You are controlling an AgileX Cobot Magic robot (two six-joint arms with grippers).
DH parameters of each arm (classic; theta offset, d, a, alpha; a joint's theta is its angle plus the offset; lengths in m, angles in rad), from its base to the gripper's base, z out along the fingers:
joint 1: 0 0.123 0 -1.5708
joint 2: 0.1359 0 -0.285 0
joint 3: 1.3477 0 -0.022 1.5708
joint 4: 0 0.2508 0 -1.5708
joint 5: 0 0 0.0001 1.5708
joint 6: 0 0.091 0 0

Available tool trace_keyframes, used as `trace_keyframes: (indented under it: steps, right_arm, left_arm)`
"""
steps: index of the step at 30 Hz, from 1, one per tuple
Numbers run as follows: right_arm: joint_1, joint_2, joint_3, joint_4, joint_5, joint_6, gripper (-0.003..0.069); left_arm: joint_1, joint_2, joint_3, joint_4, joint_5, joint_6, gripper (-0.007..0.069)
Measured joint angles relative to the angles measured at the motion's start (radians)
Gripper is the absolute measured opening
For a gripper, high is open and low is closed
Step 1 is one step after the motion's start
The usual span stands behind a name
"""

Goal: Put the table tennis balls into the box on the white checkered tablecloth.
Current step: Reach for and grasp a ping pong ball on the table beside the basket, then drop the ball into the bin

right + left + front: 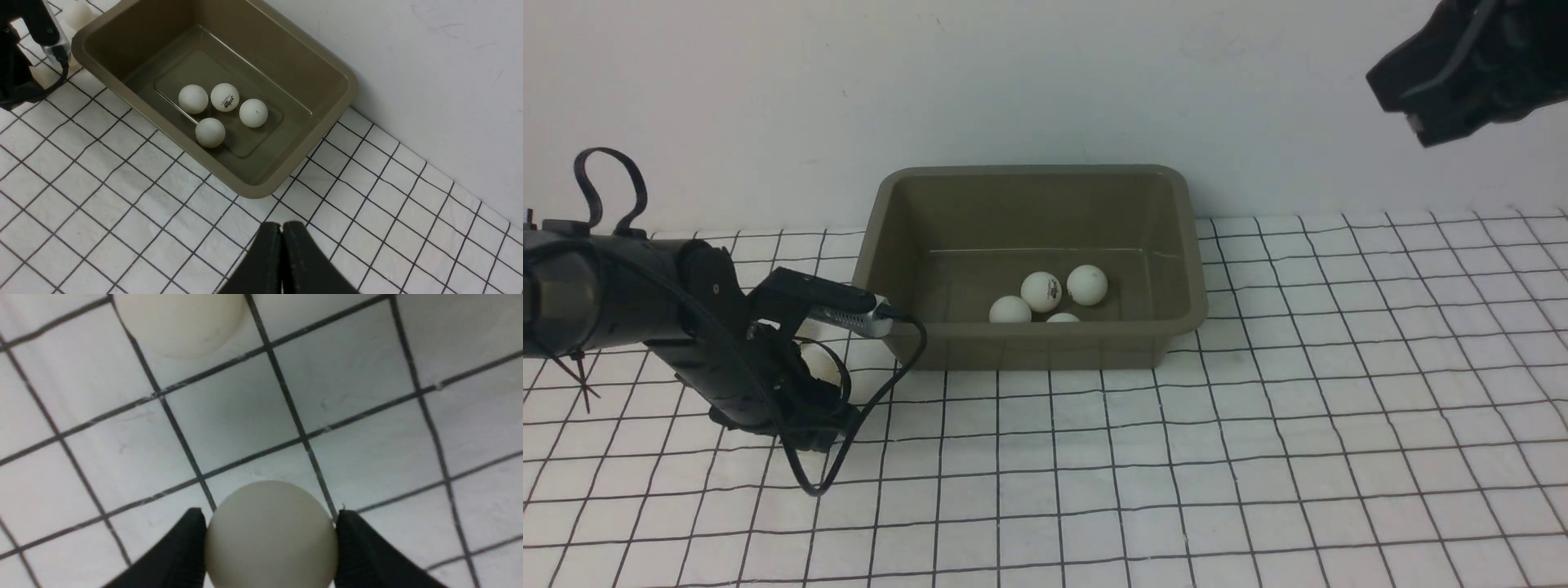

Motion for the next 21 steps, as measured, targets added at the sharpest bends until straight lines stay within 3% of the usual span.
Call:
trace_keyframes:
  steps: [6,9,17,21]
  right_arm:
    - [0.0,0.026,0.0,-0.004,-0.008,0.0,-0.0018]
    - [0.0,0.039,0.0,-0.004,-0.009,0.0,-0.0018]
    - [0.0,0.04,0.001,-0.003,-0.01,0.0,-0.0018]
    - [0.0,0.04,0.001,-0.003,-0.011,0.0,-0.0018]
  left_arm:
    - [-0.022,-0.199,-0.057,-0.055,0.023,0.052,0.0352]
    - [-0.041,-0.221,-0.188,-0.118,0.01,0.103,0.0352]
    - [-0.048,0.118,-0.522,-0.18,0.051,0.15,0.0352]
    - [-0.061,0.309,-0.68,-0.19,0.153,0.213,0.0352]
